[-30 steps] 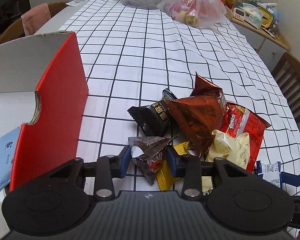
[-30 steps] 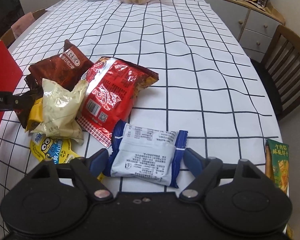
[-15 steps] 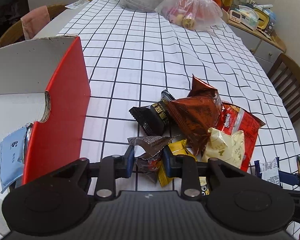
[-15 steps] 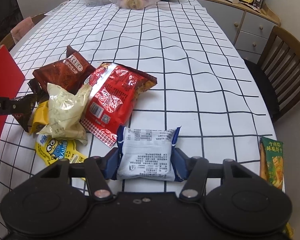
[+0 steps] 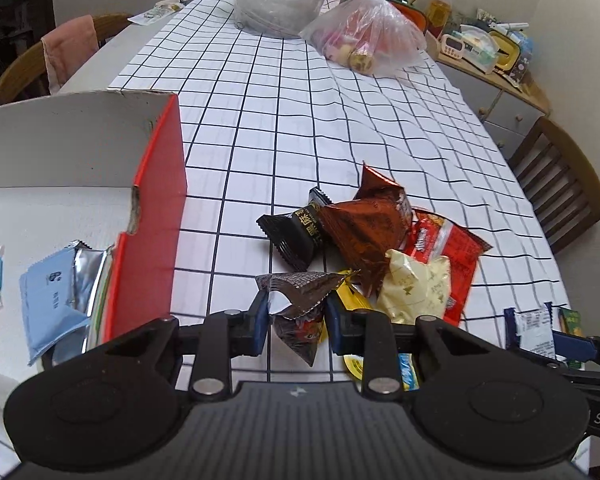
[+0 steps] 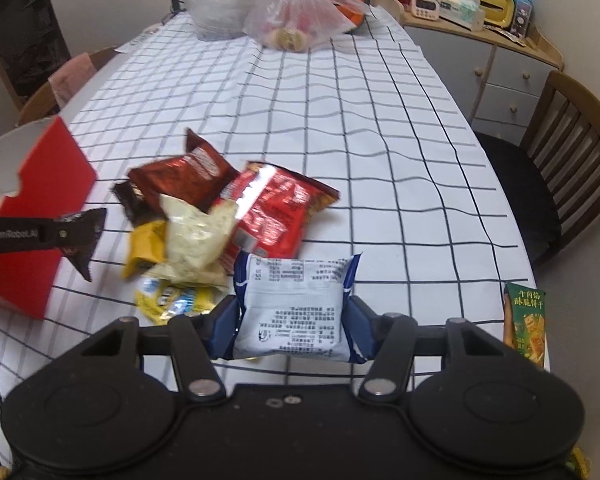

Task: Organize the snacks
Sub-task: 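Lift the chocolate and white-blue packet and carry both over the red box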

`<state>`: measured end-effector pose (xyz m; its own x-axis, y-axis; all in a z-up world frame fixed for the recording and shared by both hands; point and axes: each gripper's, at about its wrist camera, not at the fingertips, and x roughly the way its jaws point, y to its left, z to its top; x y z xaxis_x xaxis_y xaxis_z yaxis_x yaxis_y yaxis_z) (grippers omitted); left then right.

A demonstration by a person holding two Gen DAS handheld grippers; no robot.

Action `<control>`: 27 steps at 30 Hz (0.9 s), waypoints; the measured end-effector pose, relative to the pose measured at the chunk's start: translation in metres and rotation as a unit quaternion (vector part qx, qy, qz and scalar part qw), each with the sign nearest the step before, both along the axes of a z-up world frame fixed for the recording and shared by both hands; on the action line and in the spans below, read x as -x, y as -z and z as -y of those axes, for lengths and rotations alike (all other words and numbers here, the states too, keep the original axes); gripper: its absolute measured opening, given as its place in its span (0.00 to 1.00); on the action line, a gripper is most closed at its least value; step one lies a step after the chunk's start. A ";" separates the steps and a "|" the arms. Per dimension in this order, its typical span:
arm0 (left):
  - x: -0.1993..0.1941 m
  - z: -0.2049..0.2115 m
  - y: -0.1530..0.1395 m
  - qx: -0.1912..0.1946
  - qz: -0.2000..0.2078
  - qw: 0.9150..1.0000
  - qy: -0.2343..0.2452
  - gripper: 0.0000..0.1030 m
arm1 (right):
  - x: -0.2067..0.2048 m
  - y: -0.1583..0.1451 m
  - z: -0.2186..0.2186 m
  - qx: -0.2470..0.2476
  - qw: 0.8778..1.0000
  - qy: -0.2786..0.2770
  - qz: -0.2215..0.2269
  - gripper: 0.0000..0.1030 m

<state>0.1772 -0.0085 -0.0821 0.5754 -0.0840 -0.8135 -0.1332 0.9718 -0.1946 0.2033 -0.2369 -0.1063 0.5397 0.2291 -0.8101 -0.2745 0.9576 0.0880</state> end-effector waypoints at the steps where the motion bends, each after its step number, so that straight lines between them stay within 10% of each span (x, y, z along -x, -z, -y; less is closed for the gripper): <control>1: 0.003 -0.001 -0.004 0.003 0.001 1.000 0.001 0.27 | 0.003 -0.004 -0.002 -0.006 1.000 -0.004 0.000 0.55; 27: 0.065 -0.105 -0.081 0.001 0.068 0.997 -0.029 0.28 | 0.033 -0.072 -0.143 -0.052 0.990 -0.117 0.053 0.55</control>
<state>0.1119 0.0969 -0.0006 0.6840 -0.0496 -0.7278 -0.1614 0.9627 -0.2173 0.1698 -0.0937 -0.0347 0.5419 0.4379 -0.7174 -0.5013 0.8535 0.1423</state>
